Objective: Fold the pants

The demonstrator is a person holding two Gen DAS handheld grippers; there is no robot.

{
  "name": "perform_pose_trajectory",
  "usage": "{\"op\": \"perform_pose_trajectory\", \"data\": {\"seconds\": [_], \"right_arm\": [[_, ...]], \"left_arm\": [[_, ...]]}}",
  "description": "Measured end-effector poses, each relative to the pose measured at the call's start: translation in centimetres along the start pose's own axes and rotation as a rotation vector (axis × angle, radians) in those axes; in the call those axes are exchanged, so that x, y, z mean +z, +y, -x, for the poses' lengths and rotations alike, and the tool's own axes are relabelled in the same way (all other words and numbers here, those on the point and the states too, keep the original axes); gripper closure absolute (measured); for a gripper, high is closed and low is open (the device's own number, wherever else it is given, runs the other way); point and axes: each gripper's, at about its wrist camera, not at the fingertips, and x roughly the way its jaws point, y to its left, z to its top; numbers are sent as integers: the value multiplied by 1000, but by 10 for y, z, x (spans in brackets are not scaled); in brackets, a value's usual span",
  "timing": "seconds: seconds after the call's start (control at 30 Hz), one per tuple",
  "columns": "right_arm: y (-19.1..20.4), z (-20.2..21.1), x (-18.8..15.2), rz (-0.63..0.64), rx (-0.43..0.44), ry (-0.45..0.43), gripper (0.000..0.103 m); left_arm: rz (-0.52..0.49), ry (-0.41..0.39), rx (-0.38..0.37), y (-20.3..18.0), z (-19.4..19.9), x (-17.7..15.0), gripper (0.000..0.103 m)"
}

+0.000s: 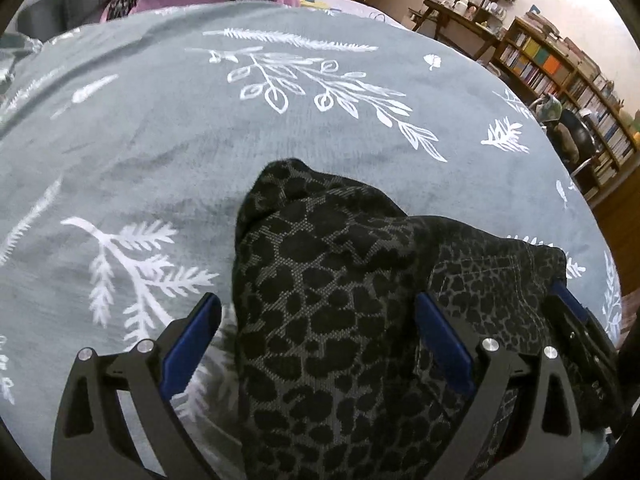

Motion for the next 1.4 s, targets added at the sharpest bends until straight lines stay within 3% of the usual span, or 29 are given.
{"op": "perform_pose_trajectory", "data": {"seconds": [0.13,0.3,0.43,0.93,1.4], "right_arm": [[3,0,0,11,-13,3,51],[15,-2,0,73,-31,20,35],[28,-6,-2,137,-72,35,28],[45,-12,-3,207,-157,52,19],[46,-11,-4,194,-162,39,18]], "left_arm": [[-20,-17,28,2,15,-9,7],[-6,5,39,10,23,-25,7],[-3,7,45,14,30,-35,7],[-17,32,43,20,20,-42,5],[-28,33,44,19,17,-38,5]]}}
